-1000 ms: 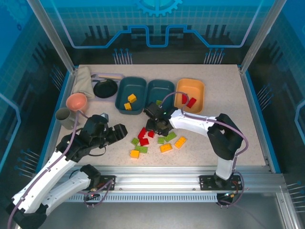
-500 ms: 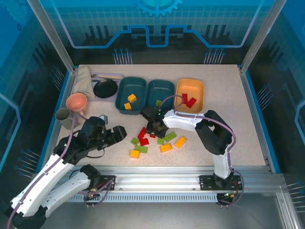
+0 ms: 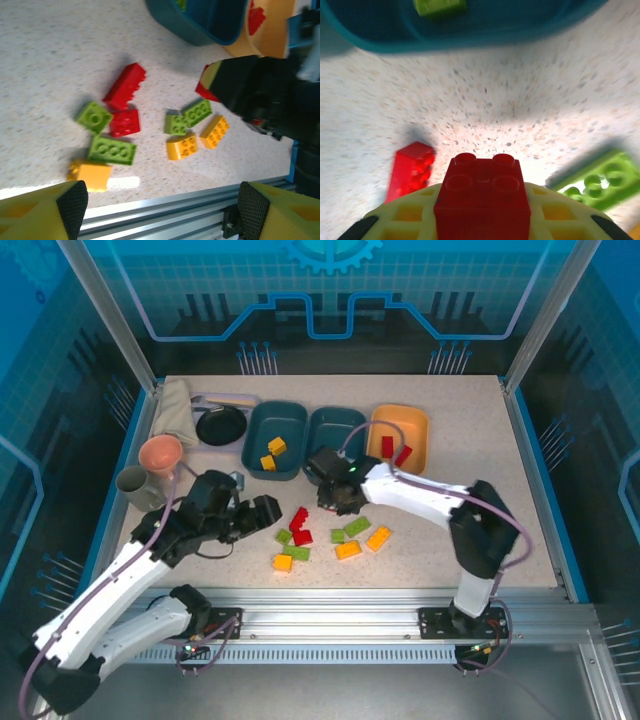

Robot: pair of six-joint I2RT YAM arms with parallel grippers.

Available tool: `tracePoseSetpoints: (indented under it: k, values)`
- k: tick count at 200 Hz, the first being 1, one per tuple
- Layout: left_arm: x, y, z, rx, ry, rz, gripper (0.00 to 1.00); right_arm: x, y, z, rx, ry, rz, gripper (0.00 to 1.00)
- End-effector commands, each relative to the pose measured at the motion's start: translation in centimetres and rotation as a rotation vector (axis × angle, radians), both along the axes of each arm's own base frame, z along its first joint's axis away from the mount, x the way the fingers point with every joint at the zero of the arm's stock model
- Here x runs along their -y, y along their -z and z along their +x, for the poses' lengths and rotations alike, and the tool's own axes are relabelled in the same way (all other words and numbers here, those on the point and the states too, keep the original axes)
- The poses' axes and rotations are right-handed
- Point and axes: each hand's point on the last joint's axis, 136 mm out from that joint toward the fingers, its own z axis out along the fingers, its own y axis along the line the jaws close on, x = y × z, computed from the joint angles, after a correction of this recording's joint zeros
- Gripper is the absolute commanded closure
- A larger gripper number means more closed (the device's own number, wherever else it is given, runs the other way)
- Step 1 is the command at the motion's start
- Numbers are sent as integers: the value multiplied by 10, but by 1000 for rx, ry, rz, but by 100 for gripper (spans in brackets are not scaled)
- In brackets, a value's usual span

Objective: Sort the legos into containers by color

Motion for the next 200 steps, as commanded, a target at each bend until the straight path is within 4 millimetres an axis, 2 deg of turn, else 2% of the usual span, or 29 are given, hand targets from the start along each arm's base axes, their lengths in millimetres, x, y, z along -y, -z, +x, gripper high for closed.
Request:
tracePoseSetpoints:
  k: [1, 17, 34, 67, 94, 127, 152, 200]
  values:
    - [37, -41, 23, 111, 108, -69, 18, 64, -38, 21, 96, 17, -88, 76]
    - [56, -47, 38, 120, 148, -65, 17, 97, -45, 38, 108, 42, -62, 77]
    - [76, -50, 54, 125, 180, -64, 17, 113, -44, 61, 100, 25, 25, 76]
    - [110, -60, 83, 141, 234, -57, 17, 116, -22, 103, -4, -50, 144, 77]
    - [132, -67, 101, 155, 262, -45, 17, 127, 3, 126, -90, -22, 166, 76]
    - [148, -68, 116, 147, 269, -30, 17, 139, 32, 135, -193, 30, 166, 75]
    - [156, -64, 122, 136, 274, -14, 17, 137, 47, 135, -244, 39, 177, 74]
    - [149, -42, 120, 85, 254, 41, 18, 134, 58, 129, -290, 39, 164, 67]
